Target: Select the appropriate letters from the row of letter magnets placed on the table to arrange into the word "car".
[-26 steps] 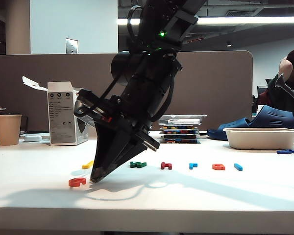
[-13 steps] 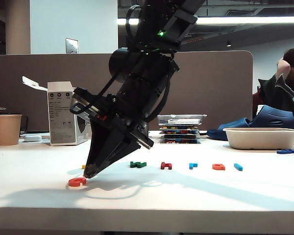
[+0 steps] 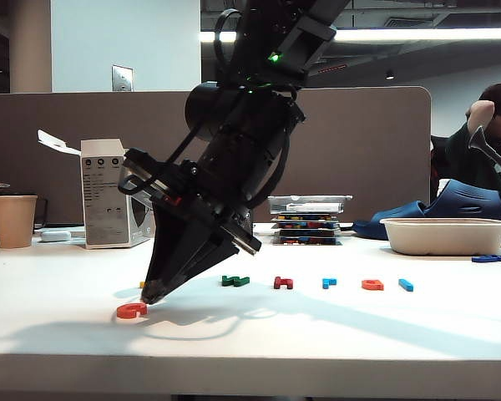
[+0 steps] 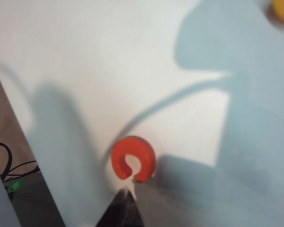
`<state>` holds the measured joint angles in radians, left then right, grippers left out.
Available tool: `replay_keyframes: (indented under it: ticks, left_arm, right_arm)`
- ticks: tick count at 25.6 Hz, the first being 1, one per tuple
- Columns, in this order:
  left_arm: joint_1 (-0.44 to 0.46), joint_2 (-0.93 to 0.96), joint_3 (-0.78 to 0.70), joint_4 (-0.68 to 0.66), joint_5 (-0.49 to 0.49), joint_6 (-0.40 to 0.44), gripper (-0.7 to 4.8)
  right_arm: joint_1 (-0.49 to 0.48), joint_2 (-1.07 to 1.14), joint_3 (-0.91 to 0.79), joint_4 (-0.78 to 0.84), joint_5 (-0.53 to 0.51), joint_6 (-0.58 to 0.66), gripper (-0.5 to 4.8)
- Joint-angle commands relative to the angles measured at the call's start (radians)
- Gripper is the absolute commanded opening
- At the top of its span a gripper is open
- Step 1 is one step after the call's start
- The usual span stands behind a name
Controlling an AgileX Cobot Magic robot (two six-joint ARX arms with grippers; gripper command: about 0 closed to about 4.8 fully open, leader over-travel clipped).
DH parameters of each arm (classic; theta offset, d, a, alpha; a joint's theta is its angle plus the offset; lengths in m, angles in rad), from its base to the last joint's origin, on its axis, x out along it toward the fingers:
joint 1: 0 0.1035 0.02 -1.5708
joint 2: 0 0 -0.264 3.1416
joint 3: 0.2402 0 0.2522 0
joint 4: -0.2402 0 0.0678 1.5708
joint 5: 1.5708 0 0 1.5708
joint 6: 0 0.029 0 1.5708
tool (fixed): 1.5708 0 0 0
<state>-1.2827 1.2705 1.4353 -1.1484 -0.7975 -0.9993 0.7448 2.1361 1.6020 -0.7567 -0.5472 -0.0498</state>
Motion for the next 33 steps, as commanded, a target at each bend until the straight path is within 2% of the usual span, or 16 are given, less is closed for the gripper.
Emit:
replay_keyframes:
  ticks: [1,24,29,33]
  left_arm:
    - [0.001,-0.003,0.002,-0.002,-0.01,0.004,-0.05]
    - [0.001,-0.003,0.002,-0.002,-0.011,0.004,-0.05]
    - [0.001,-0.003,0.002,-0.002,-0.01,0.004,-0.05]
    - [0.001,-0.003,0.002,-0.002,-0.01,0.004,-0.05]
  right_arm:
    - [0.004,-0.003,0.004,0.01,-0.013,0.002,-0.06]
    - [0.001,0.024,0.005,0.054,-0.003,0.023,-0.06]
    - [-0.003,0.024,0.005,0.052,0.057,0.023,-0.06]
    - [-0.01,0.024,0.005,0.043,0.055,0.023,-0.06]
